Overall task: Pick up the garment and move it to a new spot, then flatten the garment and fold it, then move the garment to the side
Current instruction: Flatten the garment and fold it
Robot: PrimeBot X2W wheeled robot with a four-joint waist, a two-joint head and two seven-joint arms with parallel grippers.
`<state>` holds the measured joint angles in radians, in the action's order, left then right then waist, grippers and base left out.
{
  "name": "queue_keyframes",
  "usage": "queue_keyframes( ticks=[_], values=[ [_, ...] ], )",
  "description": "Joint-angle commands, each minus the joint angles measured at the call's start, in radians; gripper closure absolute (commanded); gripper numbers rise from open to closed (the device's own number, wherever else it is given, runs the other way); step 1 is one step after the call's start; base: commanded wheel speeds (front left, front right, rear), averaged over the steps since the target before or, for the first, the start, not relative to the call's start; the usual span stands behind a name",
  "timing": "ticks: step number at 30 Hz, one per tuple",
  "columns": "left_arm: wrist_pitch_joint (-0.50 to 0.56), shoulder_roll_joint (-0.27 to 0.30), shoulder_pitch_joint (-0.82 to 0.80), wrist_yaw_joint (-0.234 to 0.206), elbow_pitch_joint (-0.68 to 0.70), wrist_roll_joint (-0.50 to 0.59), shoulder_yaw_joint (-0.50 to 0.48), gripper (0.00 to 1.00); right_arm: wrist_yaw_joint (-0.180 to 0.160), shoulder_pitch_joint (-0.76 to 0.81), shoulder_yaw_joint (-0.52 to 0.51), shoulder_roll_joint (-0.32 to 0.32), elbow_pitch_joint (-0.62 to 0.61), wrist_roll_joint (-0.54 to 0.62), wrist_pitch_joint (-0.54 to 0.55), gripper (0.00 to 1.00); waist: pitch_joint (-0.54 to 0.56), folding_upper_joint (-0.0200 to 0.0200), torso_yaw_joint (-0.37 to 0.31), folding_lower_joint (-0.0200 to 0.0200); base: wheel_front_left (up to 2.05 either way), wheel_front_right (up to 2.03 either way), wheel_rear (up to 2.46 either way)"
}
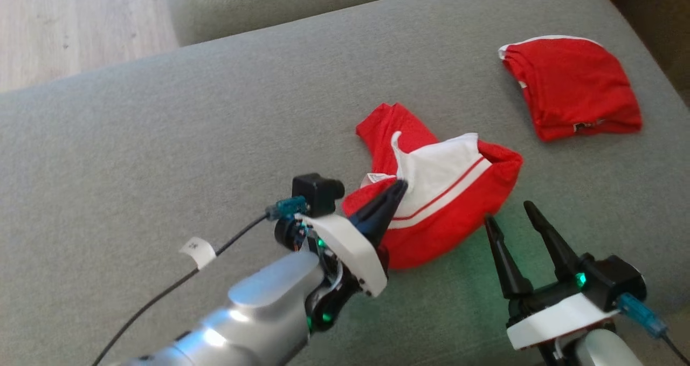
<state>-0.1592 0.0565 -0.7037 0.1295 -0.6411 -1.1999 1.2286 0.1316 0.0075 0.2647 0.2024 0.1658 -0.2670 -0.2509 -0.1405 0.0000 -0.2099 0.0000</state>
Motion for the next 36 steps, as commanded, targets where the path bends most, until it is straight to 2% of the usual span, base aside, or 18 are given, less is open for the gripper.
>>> queue_keyframes(
  ticks=[1, 8, 15, 18, 23, 26, 29, 32, 36],
  values=[
    [-0.029, -0.004, -0.081, 0.001, 0.033, 0.016, -0.024, 1.00, -0.001, -0.017, 0.025, 0.010, -0.026, -0.002, -0.011, 0.00, 0.013, 0.0000, -0.017, 0.0000, 0.00, 0.00, 0.00],
    [-0.075, -0.005, -0.308, 0.001, 0.110, 0.046, -0.080, 1.00, -0.001, -0.022, 0.050, 0.007, -0.021, -0.007, -0.011, 0.00, 0.031, 0.0000, -0.091, 0.0000, 0.00, 0.00, 0.00],
    [-0.079, -0.001, -0.614, 0.001, 0.109, 0.045, -0.167, 1.00, -0.001, -0.034, 0.089, 0.021, -0.010, -0.017, -0.011, 0.00, 0.052, 0.0000, -0.180, 0.0000, 0.00, 0.00, 0.00],
    [-0.088, -0.001, -0.696, 0.001, 0.098, 0.041, -0.207, 1.00, -0.001, -0.033, 0.089, 0.026, -0.009, -0.021, -0.011, 0.00, 0.053, 0.0000, -0.187, 0.0000, 0.00, 0.00, 0.00],
    [-0.101, 0.009, -0.808, 0.001, 0.058, 0.029, -0.355, 1.00, -0.001, -0.021, 0.062, 0.027, -0.015, -0.019, -0.011, 0.00, 0.051, 0.0000, -0.162, 0.0000, 0.00, 0.00, 0.00],
    [-0.102, 0.026, -0.762, 0.001, 0.060, 0.028, -0.413, 1.00, -0.001, -0.011, 0.042, 0.021, -0.022, -0.014, -0.011, 0.00, 0.048, 0.0000, -0.123, 0.0000, 0.00, 0.00, 0.00],
    [-0.102, 0.062, -0.642, 0.001, 0.070, 0.009, -0.414, 1.00, -0.001, 0.003, 0.024, 0.016, -0.028, -0.010, -0.011, 0.00, 0.048, 0.0000, -0.075, 0.0000, 0.00, 0.00, 0.00],
    [-0.102, 0.126, -0.492, 0.001, 0.078, -0.005, -0.394, 1.00, -0.001, 0.015, 0.004, 0.010, -0.035, -0.006, -0.011, 0.00, 0.042, 0.0000, -0.021, 0.0000, 0.00, 0.00, 0.00],
    [-0.102, 0.206, -0.309, -0.017, 0.080, -0.017, -0.441, 1.00, -0.001, 0.029, -0.009, 0.010, -0.039, 0.001, -0.011, 0.00, 0.035, 0.0000, 0.033, 0.0000, 0.00, 0.00, 0.00]
  ],
)
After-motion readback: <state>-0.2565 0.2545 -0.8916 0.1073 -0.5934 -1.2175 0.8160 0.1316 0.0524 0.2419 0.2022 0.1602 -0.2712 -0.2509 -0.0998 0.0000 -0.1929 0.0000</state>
